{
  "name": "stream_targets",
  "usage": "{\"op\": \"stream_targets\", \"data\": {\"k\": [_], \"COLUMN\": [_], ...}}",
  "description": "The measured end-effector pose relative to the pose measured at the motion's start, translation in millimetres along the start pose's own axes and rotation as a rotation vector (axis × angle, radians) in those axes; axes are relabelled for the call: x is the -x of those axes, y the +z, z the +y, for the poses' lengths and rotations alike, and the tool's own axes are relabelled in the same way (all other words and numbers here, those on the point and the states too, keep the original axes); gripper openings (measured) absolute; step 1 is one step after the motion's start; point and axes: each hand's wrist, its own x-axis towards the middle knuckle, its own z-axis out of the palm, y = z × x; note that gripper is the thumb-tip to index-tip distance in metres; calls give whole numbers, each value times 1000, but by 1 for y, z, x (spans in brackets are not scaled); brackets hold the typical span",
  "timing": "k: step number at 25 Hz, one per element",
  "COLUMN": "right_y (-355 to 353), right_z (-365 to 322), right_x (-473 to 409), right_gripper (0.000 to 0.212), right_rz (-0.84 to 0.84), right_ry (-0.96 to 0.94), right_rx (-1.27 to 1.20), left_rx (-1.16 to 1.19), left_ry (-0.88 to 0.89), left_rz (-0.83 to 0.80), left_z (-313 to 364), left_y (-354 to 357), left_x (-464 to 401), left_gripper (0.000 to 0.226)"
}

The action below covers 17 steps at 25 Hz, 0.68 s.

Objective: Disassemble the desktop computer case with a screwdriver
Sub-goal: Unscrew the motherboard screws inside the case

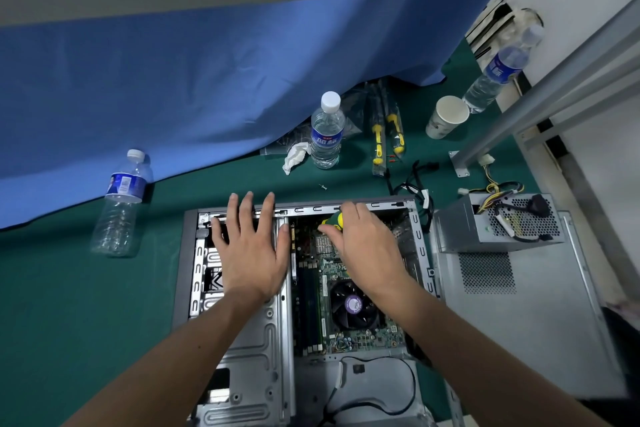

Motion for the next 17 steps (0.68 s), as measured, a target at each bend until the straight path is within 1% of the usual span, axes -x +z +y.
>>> {"op": "stream_targets", "data": {"k": [2,4,6,8,10,12,14,17], "right_y": [-3,-8,-12,-17,-20,-23,-26,-33], "right_z": [-1,0,3,5,4,1,-5,-8], "right_x": [-2,-4,-8,-12,-14,-12,-12,-18], "right_gripper": [46,40,30,21,31,29,30,34], "right_rz": [-1,4,-30,-106,-146,-149,-161,-230], "right_ry": [16,-22,-130,-245,-284,-339,-434,-593], "right_rx": [129,120,67,86,125,178,225,321], "left_rx": [-4,-8,-13,-17,-13,-6,-3,-7], "left_ry": [4,5,7,8,7,7,6,7], "left_rz": [9,11,11,11,9,11,5,11], "left_z": [-1,-1,-2,-2,-2,-2,-2,-2], "left_y": [1,2,3,3,3,4,4,3], "left_x": [0,0,-1,-1,0,0,-1,0], "left_gripper": [57,57,57,58,58,58,57,57]}}
